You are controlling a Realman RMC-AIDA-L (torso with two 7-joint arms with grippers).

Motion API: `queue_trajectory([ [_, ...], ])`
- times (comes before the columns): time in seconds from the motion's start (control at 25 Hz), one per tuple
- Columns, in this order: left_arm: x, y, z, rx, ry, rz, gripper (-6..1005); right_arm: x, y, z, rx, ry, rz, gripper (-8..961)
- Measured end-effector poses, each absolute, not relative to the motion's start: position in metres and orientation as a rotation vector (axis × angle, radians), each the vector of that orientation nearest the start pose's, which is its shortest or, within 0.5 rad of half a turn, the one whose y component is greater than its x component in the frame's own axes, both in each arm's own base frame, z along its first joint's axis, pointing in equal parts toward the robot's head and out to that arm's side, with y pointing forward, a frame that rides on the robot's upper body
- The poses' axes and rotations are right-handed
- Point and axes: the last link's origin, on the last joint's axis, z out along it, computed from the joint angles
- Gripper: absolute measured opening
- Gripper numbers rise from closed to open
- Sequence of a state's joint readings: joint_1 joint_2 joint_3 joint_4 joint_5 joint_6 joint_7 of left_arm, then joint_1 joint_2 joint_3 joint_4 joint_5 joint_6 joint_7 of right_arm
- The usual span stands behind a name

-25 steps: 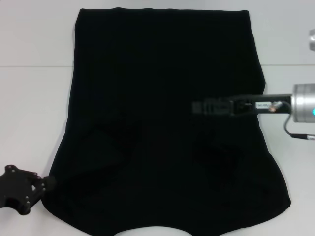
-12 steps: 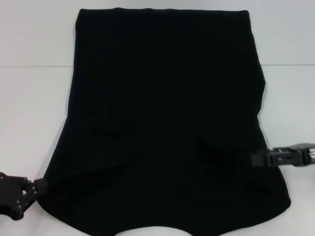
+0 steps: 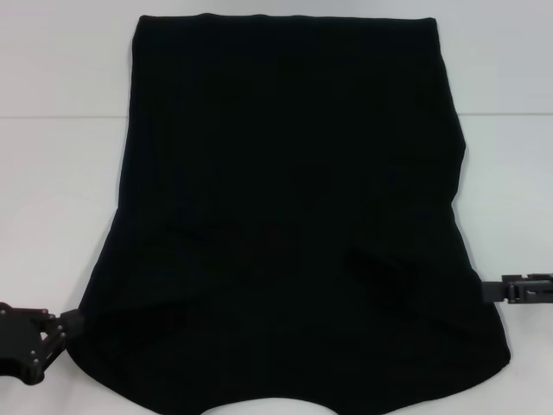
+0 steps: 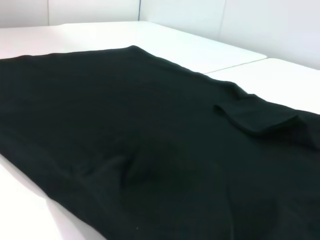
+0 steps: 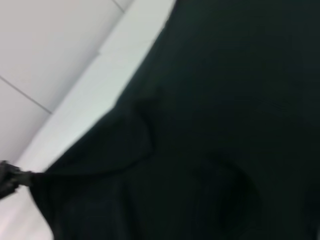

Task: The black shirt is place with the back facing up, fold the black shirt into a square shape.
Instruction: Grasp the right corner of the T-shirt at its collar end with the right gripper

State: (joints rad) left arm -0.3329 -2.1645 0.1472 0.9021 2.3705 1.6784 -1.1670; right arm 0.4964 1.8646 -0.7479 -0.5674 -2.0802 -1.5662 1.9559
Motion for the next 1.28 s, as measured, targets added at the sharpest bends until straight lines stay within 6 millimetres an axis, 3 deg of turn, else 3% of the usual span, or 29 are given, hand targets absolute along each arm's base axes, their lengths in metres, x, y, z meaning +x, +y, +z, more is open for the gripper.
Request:
queue_trajectory([
  [0.12,-0.36,0.243,0.044,-2.435,-0.726,-0.443,7,0.333,0.322,0.059,-2.484,1.507,0.379,881],
  [0.36,-0.358,0.244,0.043,-2.434,-0.723,-0.456,8,0.335,0.323,0.055,-2.472,1.546,0.31,915],
  [1.28,-0.359,0.246,0.043,-2.432,-0.721,-0.45,7,0.334,0.321,0.041,-2.476,1.577,0.251,916],
])
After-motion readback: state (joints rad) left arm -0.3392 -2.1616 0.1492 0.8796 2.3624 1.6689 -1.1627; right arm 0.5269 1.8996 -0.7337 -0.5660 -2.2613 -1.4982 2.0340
